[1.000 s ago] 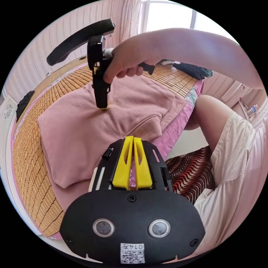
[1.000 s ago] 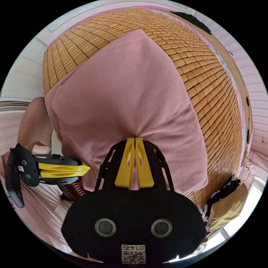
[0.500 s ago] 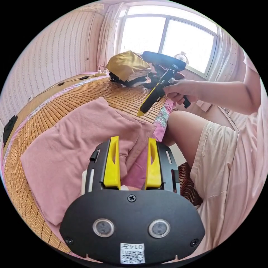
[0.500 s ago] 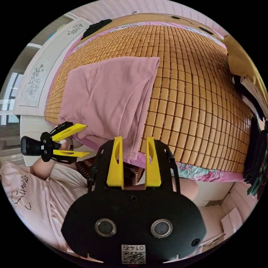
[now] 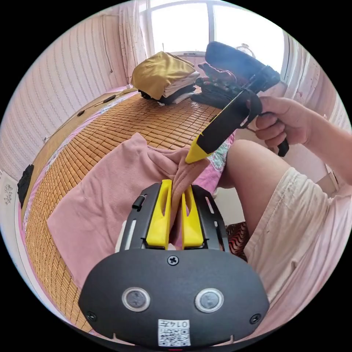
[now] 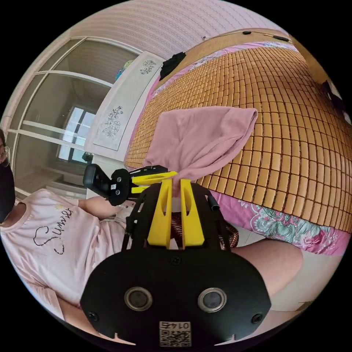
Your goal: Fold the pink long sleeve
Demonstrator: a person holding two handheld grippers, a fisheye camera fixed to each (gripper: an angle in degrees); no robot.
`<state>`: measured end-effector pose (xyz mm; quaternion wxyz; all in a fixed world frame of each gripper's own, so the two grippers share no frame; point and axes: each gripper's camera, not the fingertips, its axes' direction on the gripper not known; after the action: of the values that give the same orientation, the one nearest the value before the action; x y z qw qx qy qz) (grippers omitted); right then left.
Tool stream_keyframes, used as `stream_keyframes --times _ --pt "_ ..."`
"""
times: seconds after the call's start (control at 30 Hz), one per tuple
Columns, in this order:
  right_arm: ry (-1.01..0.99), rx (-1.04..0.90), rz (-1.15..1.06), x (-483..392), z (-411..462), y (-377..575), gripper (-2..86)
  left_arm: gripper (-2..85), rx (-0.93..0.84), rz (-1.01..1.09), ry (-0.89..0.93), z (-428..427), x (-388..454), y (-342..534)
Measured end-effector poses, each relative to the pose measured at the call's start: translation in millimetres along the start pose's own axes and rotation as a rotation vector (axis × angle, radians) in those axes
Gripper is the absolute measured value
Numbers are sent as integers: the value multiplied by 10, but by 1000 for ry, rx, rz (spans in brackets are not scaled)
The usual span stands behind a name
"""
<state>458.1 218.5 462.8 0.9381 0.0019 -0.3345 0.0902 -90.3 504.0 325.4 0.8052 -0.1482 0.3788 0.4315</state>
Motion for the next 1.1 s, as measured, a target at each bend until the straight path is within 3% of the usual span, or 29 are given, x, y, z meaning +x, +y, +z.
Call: stream_keyframes --times 0.1,0.23,0.4,0.43,0.6,0.83,0.97,1.1 --pt "68 156 247 575 -208 315 51 41 -6 25 -19 -199 156 116" --pt "-268 269 372 969 -208 539 170 41 -21 17 -90 -407 363 287" --pt "-294 252 435 1068 -119 463 118 41 -2 -22 -73 -570 452 475" --pt "-304 261 416 1042 -181 444 78 41 0 -11 -70 -598 482 511" --pt "-344 398 309 764 -828 503 52 41 52 2 -54 -721 566 540" --pt "-17 472 79 -88 -2018 484 48 41 293 100 114 -724 788 146" --pt "128 341 -34 -654 -1779 73 52 41 303 9 187 -682 575 173" --pt "184 96 -211 -1286 -742 -631 63 44 229 -94 130 -678 220 495"
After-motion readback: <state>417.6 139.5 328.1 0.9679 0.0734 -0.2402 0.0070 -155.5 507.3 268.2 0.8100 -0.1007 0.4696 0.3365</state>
